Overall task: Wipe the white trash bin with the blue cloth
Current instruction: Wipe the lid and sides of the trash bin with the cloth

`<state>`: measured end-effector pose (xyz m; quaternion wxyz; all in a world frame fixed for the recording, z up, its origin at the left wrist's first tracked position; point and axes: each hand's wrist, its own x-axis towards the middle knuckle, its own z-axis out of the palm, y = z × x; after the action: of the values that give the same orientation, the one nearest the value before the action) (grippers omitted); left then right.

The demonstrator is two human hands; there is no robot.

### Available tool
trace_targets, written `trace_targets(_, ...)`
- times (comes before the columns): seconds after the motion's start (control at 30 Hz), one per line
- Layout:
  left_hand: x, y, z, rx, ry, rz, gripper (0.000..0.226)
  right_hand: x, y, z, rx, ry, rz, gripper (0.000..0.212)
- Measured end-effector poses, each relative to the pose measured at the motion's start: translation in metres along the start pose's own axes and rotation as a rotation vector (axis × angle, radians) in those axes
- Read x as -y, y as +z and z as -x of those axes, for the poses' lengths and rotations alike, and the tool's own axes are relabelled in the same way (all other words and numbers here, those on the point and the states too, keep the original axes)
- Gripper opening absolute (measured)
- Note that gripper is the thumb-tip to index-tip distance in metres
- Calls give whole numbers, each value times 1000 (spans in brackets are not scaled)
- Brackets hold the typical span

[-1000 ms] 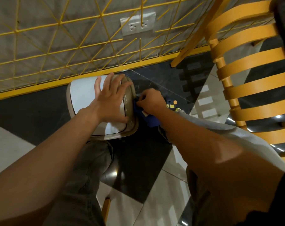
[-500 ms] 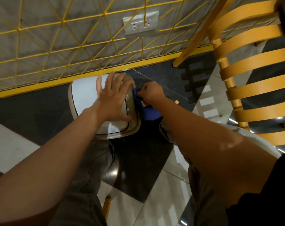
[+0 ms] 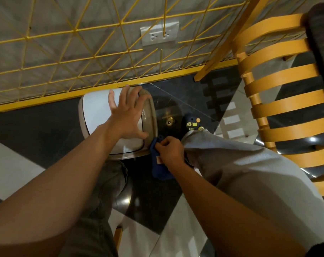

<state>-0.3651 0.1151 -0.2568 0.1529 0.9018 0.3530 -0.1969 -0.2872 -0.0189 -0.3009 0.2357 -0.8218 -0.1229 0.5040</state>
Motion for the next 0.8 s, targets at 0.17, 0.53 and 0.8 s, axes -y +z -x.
trace_targets(0.17,0,1,0,-2,-7,-1,112,-6,13,11,-30,59,-121,19)
trace_targets(0.53,1,2,-1,-23,14,-5,112,0,6,8,-16,-68,131,13)
trace_targets(0.8,2,2,-3,-16,18,-51,112,1,-2,-1,-40,-185,238,9)
